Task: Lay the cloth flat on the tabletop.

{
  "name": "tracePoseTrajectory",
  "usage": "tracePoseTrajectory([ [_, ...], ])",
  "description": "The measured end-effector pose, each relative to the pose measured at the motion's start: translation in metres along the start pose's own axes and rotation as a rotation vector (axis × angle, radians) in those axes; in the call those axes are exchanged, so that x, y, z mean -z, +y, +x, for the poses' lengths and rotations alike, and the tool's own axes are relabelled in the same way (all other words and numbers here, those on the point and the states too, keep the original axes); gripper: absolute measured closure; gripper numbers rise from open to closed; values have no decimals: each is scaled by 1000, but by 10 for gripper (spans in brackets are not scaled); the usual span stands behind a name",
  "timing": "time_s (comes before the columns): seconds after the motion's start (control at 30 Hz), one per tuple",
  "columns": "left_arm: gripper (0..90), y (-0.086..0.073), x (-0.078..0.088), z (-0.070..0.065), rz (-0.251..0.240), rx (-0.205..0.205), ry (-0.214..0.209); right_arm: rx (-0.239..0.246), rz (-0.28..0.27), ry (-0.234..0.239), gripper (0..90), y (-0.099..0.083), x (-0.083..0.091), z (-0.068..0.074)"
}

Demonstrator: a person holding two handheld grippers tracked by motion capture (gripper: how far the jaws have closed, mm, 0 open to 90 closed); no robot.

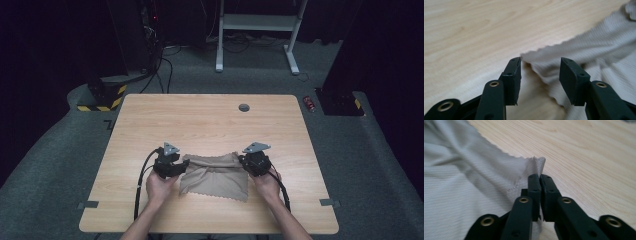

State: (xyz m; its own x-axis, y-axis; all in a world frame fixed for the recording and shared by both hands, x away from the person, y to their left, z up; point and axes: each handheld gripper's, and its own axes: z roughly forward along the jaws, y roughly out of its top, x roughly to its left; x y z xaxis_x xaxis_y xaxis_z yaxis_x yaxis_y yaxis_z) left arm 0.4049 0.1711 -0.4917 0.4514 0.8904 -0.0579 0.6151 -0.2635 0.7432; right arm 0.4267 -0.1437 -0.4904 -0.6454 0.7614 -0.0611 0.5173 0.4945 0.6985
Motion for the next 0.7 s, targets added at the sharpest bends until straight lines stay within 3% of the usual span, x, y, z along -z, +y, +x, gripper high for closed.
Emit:
tracePoseTrajectory([
  [0.1, 511, 9, -9, 5, 18, 17, 10, -50, 20, -32, 785, -2, -8, -5],
  [0.2, 510, 10, -13, 8, 13, 36, 6, -45, -16, -26, 776, 0, -2, -1],
  [0.27, 500, 10, -21, 10, 58, 48, -1, -22, -41, -11, 774, 3, 3, 5],
  [0.37, 497, 11, -28, 9, 77, 40, -2, 13, -34, 4, 760, 7, 1, 15],
  [0.4, 497, 12, -31, 8, 87, 30, -4, 23, -8, 10, 734, 7, -6, 20],
  [0.6, 538, 15, -38, 8, 111, 16, -9, -4, 57, 2, 684, 5, -21, 21],
  [0.63, 575, 14, -42, 8, 136, -16, -2, -13, 80, -12, 720, 4, -24, 19],
  [0.67, 600, 14, -42, 8, 136, -16, -2, -13, 80, -12, 720, 4, -24, 19],
  [0.7, 621, 16, -43, 7, 150, -40, 9, 4, 87, -25, 798, 3, -24, 18],
])
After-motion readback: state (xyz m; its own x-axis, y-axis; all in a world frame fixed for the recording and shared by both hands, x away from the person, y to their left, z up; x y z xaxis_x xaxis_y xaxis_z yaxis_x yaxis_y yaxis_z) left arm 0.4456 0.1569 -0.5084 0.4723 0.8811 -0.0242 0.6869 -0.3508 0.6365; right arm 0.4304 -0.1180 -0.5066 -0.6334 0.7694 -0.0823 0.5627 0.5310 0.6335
